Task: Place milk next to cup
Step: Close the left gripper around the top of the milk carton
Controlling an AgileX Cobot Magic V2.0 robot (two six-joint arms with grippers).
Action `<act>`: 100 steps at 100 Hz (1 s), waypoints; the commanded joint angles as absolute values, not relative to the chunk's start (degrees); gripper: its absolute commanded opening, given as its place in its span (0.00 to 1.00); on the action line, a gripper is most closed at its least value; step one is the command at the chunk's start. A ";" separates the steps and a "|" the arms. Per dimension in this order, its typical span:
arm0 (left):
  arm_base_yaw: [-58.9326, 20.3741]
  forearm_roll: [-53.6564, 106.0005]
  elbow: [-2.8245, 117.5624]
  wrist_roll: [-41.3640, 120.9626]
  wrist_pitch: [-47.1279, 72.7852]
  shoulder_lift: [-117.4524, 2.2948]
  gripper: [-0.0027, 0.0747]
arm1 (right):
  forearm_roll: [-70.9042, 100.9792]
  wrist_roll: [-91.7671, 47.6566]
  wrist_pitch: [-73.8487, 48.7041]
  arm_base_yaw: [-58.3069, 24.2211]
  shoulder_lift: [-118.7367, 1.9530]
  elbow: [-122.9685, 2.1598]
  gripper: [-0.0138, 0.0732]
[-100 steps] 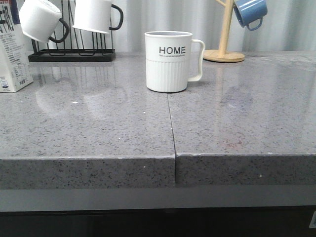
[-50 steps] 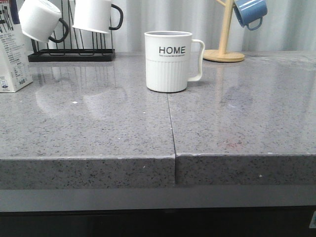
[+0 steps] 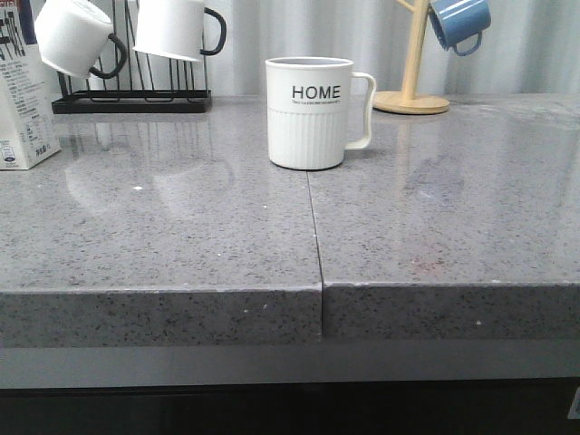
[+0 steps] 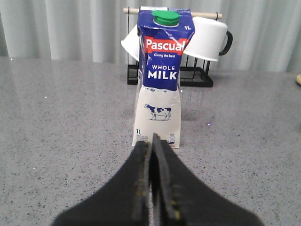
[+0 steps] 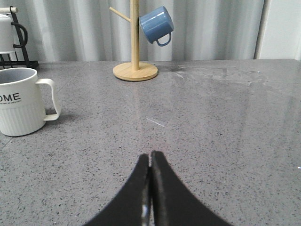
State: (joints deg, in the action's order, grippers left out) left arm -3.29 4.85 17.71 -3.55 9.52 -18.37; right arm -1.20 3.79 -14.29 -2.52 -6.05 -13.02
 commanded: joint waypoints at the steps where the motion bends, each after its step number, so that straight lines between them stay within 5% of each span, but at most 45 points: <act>1: -3.58 5.65 24.51 -3.95 8.75 -25.02 0.01 | -1.77 3.50 -9.71 -2.58 -6.58 -14.64 0.02; 46: -3.68 5.77 32.75 -2.79 11.11 -42.15 0.03 | -1.77 3.50 -9.71 -2.58 -6.58 -14.64 0.02; 56: -3.68 5.77 32.75 -2.06 11.12 -43.16 0.24 | -1.77 3.50 -9.71 -2.58 -6.58 -14.64 0.02; 73: -3.68 6.07 32.75 -2.06 9.87 -43.57 0.97 | -1.77 3.50 -9.71 -2.58 -6.58 -14.64 0.02; 85: -3.68 6.35 32.75 -2.20 6.94 -44.74 0.86 | -1.77 3.50 -9.71 -2.58 -6.58 -14.64 0.02; 100: -3.68 6.35 32.75 -2.20 0.00 -48.92 0.86 | -1.77 3.50 -9.71 -2.58 -6.58 -14.64 0.02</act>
